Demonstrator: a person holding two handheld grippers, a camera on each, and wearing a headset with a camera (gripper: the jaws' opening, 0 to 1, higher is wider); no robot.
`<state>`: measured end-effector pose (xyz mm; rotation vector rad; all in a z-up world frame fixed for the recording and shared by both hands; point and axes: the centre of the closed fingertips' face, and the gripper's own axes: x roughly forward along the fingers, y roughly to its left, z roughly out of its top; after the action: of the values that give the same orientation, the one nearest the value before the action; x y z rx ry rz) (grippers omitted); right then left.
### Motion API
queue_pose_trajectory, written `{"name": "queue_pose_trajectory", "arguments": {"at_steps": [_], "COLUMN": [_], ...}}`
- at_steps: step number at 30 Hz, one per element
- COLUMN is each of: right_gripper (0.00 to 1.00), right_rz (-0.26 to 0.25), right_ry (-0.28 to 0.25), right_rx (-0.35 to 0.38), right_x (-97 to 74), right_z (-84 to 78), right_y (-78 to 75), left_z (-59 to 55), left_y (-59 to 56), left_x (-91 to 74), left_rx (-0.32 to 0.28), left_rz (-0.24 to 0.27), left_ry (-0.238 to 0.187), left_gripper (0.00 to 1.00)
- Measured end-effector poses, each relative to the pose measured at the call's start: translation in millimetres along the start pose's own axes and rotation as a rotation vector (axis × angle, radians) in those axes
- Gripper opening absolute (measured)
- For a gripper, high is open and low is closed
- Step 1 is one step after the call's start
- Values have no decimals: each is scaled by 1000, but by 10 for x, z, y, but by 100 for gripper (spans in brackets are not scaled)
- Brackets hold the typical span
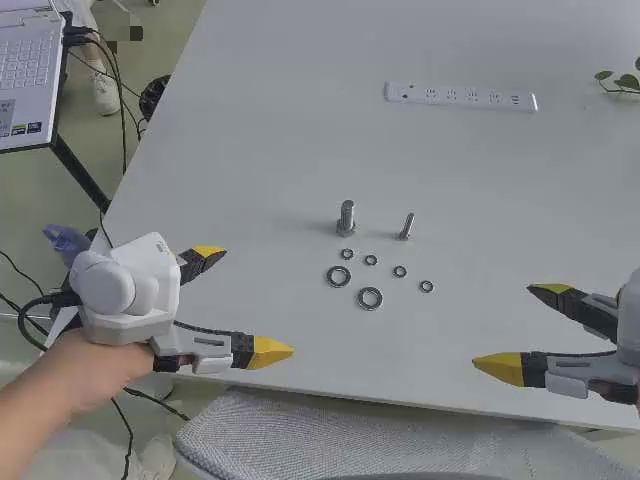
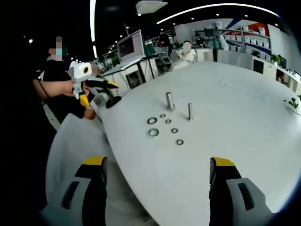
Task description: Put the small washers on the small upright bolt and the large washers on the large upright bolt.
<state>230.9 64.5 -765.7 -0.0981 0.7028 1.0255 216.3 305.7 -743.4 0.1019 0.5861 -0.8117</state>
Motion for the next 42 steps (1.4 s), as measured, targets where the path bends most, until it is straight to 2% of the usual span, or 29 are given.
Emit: {"name": "queue_pose_trajectory", "arguments": {"at_steps": [5, 8, 17, 20, 25, 26, 29, 42], "right_gripper": [89, 89, 89, 85, 87, 87, 87, 91], "right_rz": [0, -3, -8, -7, -15, -14, -11, -19], "right_ry": [8, 6, 15, 36, 12, 14, 22, 22], "right_rx": [-5, -10, -4, 2, 1, 3, 0, -2], "right_x": [-4, -8, -10, -12, -7, -1, 20, 12], "right_z": [-11, 1, -35, -63, 9, 9, -9, -59], "right_y": [9, 1, -8, -11, -24, -24, -21, -51], "left_z": [-15, -20, -30, -42, -48, -27, -40, -31], "left_y": [-5, 12, -12, -22, -37, -24, -23, -12], "left_x": [-10, -14, -13, -10, -13, -15, -25, -8], "left_rx": [6, 11, 9, 8, 9, 25, 4, 4], "left_rz": [0, 10, -1, -2, -3, 2, 1, -3], "left_ry": [8, 9, 15, 20, 19, 8, 24, 20], "left_gripper": [96, 99, 98, 99, 99, 99, 99, 99]}}
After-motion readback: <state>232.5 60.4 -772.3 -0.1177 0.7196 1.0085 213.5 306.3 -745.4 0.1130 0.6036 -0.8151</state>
